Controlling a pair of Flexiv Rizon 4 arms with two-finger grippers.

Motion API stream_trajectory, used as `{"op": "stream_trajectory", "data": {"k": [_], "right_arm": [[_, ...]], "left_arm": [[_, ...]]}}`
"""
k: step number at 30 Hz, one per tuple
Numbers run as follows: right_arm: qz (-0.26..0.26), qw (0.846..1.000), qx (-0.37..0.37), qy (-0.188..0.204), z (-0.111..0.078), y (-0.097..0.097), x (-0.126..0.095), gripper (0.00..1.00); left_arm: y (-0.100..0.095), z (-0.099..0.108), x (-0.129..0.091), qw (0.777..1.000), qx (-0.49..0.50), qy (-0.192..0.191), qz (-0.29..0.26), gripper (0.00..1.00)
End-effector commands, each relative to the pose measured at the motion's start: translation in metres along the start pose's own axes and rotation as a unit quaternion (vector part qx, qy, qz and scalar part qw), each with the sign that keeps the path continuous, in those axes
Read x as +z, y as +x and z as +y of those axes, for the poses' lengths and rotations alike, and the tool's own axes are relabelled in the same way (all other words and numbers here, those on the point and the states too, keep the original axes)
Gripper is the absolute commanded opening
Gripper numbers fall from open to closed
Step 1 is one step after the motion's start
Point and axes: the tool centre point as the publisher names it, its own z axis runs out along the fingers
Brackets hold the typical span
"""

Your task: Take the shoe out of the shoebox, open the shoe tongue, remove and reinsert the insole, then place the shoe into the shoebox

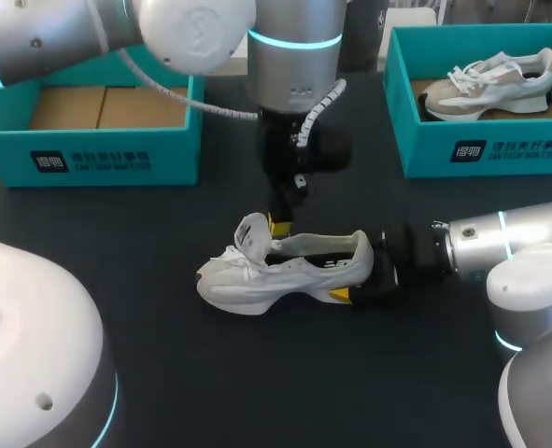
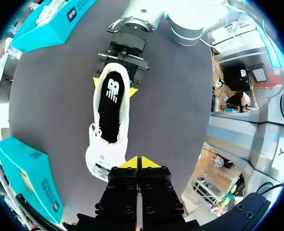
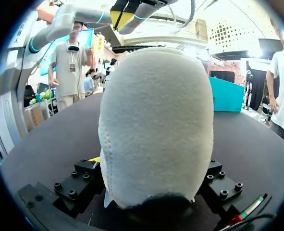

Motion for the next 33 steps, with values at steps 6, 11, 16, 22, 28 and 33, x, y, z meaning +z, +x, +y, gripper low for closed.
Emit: {"op": "stream_trajectory", "data": {"k": [6, 11, 16, 22, 28, 33], "right_arm": [[-0.002, 1.0, 0.0, 0.001, -0.003, -0.002, 0.005, 0.0], [-0.002, 1.0, 0.0, 0.001, -0.003, -0.002, 0.005, 0.0], [-0.002, 1.0, 0.0, 0.001, -0.003, -0.002, 0.005, 0.0], [-0.002, 1.0, 0.0, 0.001, -0.003, -0.002, 0.005, 0.0], [-0.002, 1.0, 0.0, 0.001, -0.003, -0.002, 0.005, 0.0], [-0.002, 1.0, 0.0, 0.001, -0.003, -0.002, 0.005, 0.0]], "left_arm": [[-0.008, -0.009, 0.034, 0.998, -0.004, 0.058, 0.012, 0.0], [-0.011, -0.025, 0.046, 0.995, 0.005, 0.1, -0.018, 0.0], [-0.018, -0.042, 0.053, 0.988, 0.008, 0.134, -0.082, 0.0], [-0.018, -0.042, 0.053, 0.988, 0.008, 0.134, -0.082, 0.0], [-0.018, -0.042, 0.053, 0.988, 0.008, 0.134, -0.082, 0.0], [-0.019, -0.045, 0.054, 0.985, 0.009, 0.144, -0.095, 0.0]]}}
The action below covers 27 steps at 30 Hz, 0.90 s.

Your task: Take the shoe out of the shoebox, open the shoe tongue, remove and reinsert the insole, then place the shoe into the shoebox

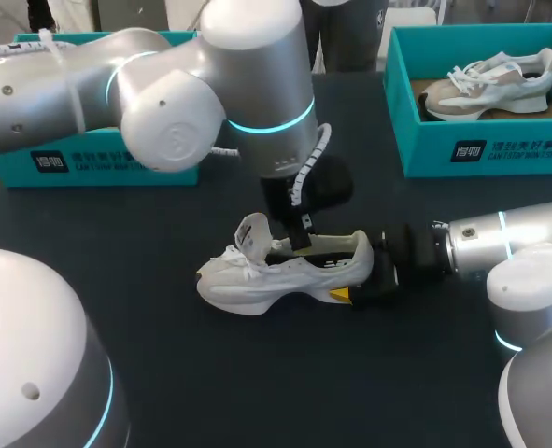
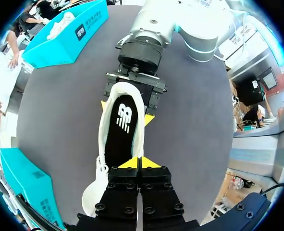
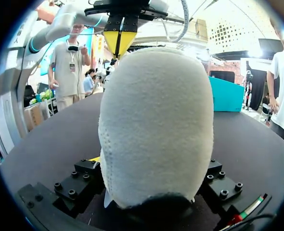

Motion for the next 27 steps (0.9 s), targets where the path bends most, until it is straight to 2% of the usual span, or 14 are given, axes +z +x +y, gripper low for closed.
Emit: {"op": "stream_trajectory", "data": {"k": [1, 3, 5, 7, 9, 14, 21, 27], "right_arm": [[-0.002, 1.0, 0.0, 0.001, -0.003, -0.002, 0.005, 0.0], [-0.002, 1.0, 0.0, 0.001, -0.003, -0.002, 0.005, 0.0], [-0.002, 1.0, 0.0, 0.001, -0.003, -0.002, 0.005, 0.0], [-0.002, 1.0, 0.0, 0.001, -0.003, -0.002, 0.005, 0.0], [-0.002, 1.0, 0.0, 0.001, -0.003, -0.002, 0.005, 0.0], [-0.002, 1.0, 0.0, 0.001, -0.003, -0.002, 0.005, 0.0], [-0.002, 1.0, 0.0, 0.001, -0.003, -0.002, 0.005, 0.0], [-0.002, 1.0, 0.0, 0.001, -0.003, -0.002, 0.005, 0.0]], "left_arm": [[-0.007, -0.008, 0.01, 0.998, -0.005, 0.015, -0.059, 0.0], [-0.013, -0.017, 0.018, 1.0, 0.007, 0.017, -0.024, 0.0], [-0.019, -0.026, 0.025, 0.999, 0.006, 0.011, -0.03, 0.0], [-0.024, -0.033, 0.03, 1.0, 0.017, 0.003, 0.001, 0.0], [-0.027, -0.038, 0.037, 1.0, 0.031, -0.005, 0.002, 0.0], [-0.033, -0.046, 0.053, 0.998, 0.054, -0.003, 0.025, 0.0], [-0.026, -0.04, 0.075, 0.995, 0.095, -0.001, 0.034, 0.0], [-0.023, -0.024, 0.075, 0.995, 0.092, 0.006, 0.048, 0.0]]}}
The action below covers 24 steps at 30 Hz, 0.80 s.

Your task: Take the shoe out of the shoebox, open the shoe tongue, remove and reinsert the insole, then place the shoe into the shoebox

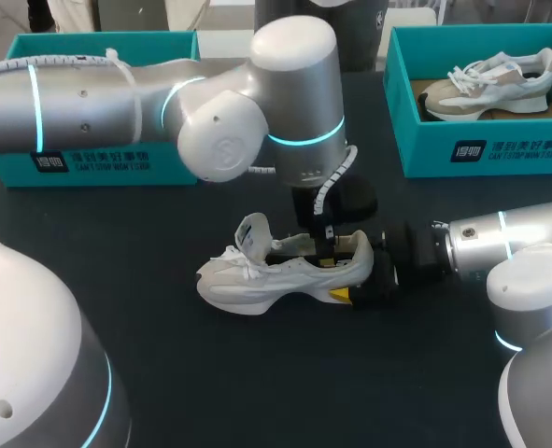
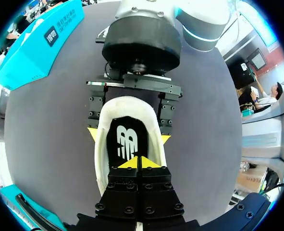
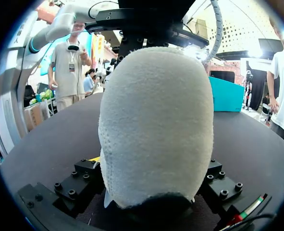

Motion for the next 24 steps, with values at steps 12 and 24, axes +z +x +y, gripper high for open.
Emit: {"op": "stream_trajectory", "data": {"k": [12, 24], "right_arm": [[-0.002, 1.0, 0.0, 0.001, -0.003, -0.002, 0.005, 0.0], [-0.002, 1.0, 0.0, 0.001, -0.003, -0.002, 0.005, 0.0]], "left_arm": [[0.01, 0.026, 0.01, 0.999, 0.027, 0.025, 0.027, 0.07], [0.006, 0.022, 0.032, 0.999, 0.027, 0.025, -0.013, 0.58]]}}
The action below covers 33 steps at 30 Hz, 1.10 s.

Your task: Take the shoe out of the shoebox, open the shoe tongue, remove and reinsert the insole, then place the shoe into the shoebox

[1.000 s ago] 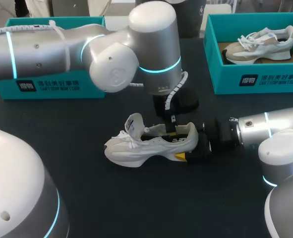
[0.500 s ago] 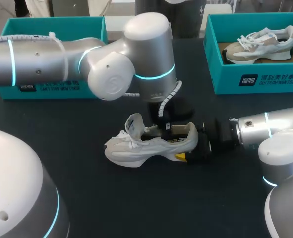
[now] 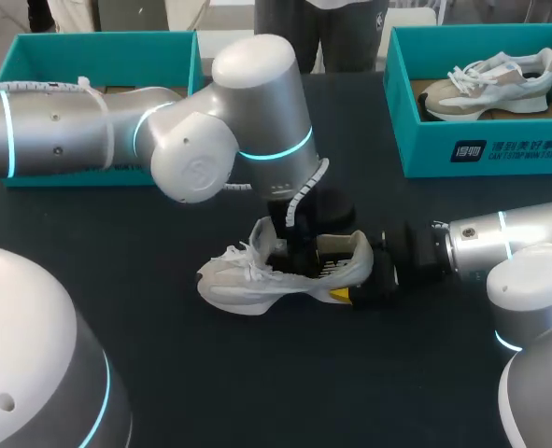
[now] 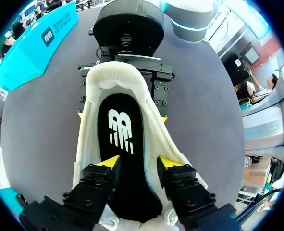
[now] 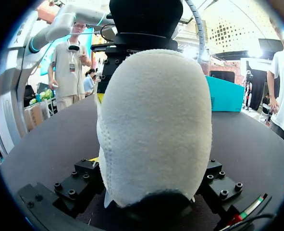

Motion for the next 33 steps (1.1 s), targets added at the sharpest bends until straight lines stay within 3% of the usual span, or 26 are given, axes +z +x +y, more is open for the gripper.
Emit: {"op": "stream_trajectory", "data": {"k": [1, 8, 10, 12, 14, 23, 33], "right_arm": [[-0.002, 1.0, 0.0, 0.001, -0.003, -0.002, 0.005, 0.0], [-0.002, 1.0, 0.0, 0.001, -0.003, -0.002, 0.005, 0.0], [-0.002, 1.0, 0.0, 0.001, -0.003, -0.002, 0.005, 0.0], [-0.002, 1.0, 0.0, 0.001, -0.003, -0.002, 0.005, 0.0], [-0.002, 1.0, 0.0, 0.001, -0.003, -0.002, 0.005, 0.0], [-0.002, 1.0, 0.0, 0.001, -0.003, -0.002, 0.005, 0.0], [-0.002, 1.0, 0.0, 0.001, -0.003, -0.002, 0.005, 0.0]], "left_arm": [[-0.001, -0.001, 0.021, 1.0, -0.001, -0.006, -0.025, 0.58], [-0.007, 0.003, 0.039, 0.999, 0.001, -0.002, -0.052, 0.44], [-0.009, 0.004, 0.043, 0.998, -0.001, -0.002, -0.055, 0.36], [-0.011, 0.004, 0.046, 0.998, -0.003, -0.005, -0.06, 0.13], [-0.011, 0.006, 0.045, 0.998, -0.004, -0.006, -0.062, 0.0], [-0.011, 0.01, 0.003, 0.998, 0.003, 0.01, -0.063, 0.0], [-0.011, 0.005, -0.037, 0.999, -0.023, 0.041, -0.001, 0.0]]}}
